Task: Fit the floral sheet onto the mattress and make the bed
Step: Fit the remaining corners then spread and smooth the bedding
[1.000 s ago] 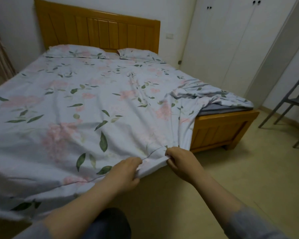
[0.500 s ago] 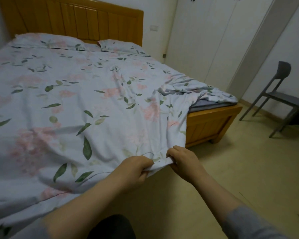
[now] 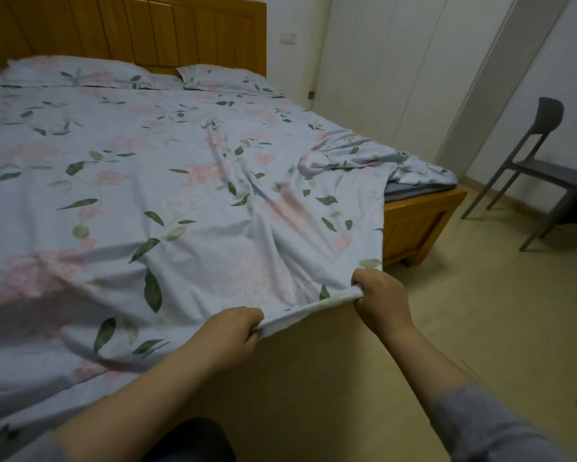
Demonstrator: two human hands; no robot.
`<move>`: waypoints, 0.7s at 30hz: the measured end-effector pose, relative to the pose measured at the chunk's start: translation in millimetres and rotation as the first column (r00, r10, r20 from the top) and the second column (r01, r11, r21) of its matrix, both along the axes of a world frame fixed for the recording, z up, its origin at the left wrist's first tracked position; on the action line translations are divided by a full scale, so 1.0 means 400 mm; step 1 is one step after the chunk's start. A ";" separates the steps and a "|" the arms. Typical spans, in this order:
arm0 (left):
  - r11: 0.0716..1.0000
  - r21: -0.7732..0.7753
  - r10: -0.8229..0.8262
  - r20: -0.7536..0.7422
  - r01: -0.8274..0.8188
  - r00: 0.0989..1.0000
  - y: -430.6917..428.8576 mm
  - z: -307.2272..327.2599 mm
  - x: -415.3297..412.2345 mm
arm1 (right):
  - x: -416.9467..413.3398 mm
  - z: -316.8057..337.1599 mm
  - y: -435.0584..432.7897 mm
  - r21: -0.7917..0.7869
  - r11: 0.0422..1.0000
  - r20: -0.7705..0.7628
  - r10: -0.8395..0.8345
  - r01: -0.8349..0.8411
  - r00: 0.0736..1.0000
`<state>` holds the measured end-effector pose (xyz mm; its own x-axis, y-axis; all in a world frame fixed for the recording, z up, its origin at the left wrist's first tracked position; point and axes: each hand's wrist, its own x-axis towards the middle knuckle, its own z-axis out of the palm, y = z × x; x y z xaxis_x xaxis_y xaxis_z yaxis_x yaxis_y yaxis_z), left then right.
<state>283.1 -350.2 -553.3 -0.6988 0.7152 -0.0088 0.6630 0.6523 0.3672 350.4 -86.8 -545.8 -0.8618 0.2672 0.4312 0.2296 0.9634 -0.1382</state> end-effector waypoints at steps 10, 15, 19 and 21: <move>0.994 -0.038 -0.102 0.007 0.102 0.995 0.117 0.004 0.048 | 0.061 0.014 0.021 -0.051 0.992 0.122 0.124 -0.119 0.985; 0.990 0.100 -0.099 -0.004 0.099 0.995 0.221 -0.001 0.076 | 0.093 0.024 0.028 -0.122 0.967 -0.001 0.225 -0.223 0.974; 0.970 0.221 -0.091 -0.057 0.101 0.994 0.288 0.007 0.087 | 0.115 0.037 0.058 -0.120 0.960 -0.057 0.249 -0.254 0.967; 0.966 0.216 -0.126 -0.080 0.141 0.989 0.302 0.017 0.086 | 0.121 0.033 0.097 -0.081 0.971 -0.056 0.223 -0.227 0.973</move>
<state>317.3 -229.2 -546.5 -0.5907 0.7812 0.2020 0.7658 0.4639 0.4454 398.7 -48.2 -532.7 -0.8839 0.1062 0.4555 -0.0005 0.9737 -0.2279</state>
